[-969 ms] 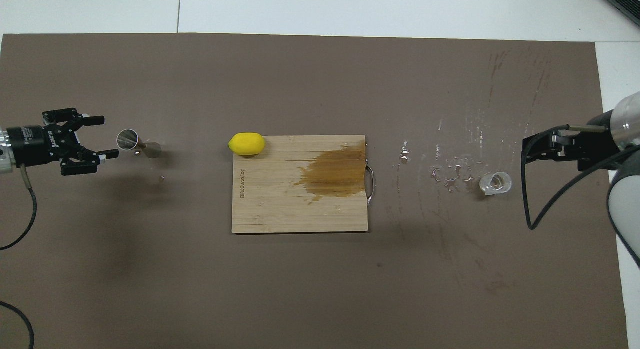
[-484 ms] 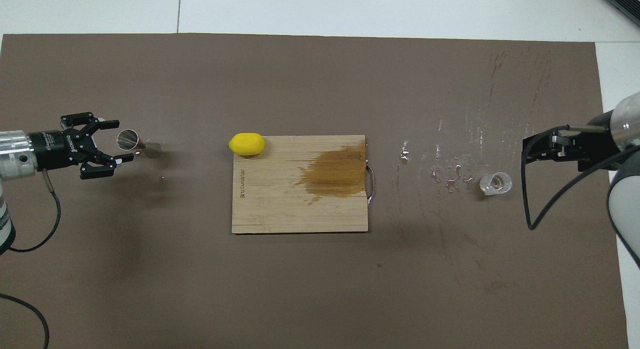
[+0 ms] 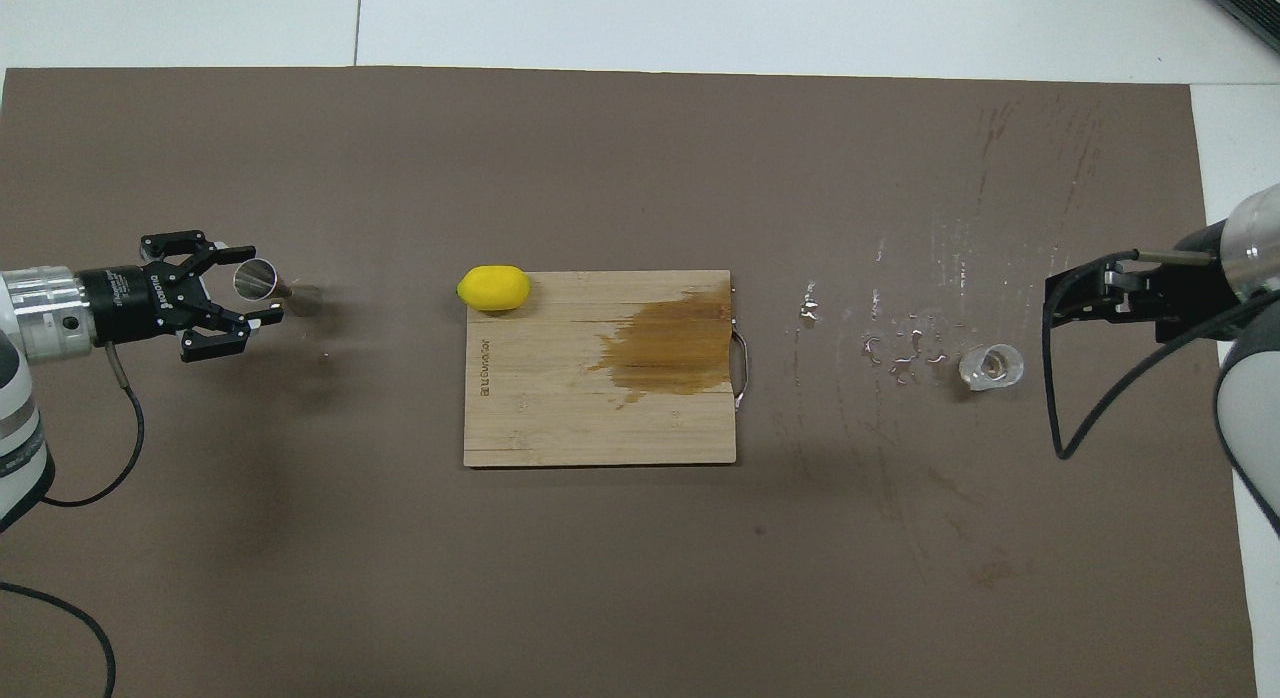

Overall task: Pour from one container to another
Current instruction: 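Close the left gripper around the small metal cup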

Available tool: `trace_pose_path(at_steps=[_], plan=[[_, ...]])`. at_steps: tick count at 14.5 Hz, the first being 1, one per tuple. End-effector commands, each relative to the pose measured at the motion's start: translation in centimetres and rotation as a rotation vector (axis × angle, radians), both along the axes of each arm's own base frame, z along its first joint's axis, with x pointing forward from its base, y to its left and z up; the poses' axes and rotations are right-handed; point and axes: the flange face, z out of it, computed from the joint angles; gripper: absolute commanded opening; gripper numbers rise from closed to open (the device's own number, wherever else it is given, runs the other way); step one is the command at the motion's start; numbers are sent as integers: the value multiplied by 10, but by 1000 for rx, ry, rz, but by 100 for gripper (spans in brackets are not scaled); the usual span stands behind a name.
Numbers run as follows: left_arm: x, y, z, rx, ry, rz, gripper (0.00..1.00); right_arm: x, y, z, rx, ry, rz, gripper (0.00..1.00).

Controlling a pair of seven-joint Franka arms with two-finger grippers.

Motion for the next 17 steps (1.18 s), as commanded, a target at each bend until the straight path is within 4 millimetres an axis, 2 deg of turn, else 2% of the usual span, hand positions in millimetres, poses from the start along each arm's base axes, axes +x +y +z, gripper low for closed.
trace_pose_path(at_steps=[1,10,13,16,17], plan=[[-7,2,-3,3,-15,18,86,-6,-3,1,28,-5,8,100],[-6,6,-3,6,-27,38,79,-6,-3,1,28,-5,8,100],[-5,6,-3,-3,-32,48,69,-6,-3,1,28,-4,8,100],[-4,4,-2,-7,-45,42,64,-6,-3,1,28,-5,8,100],[-4,4,-2,-6,-48,40,58,-6,-3,1,28,-4,8,100]])
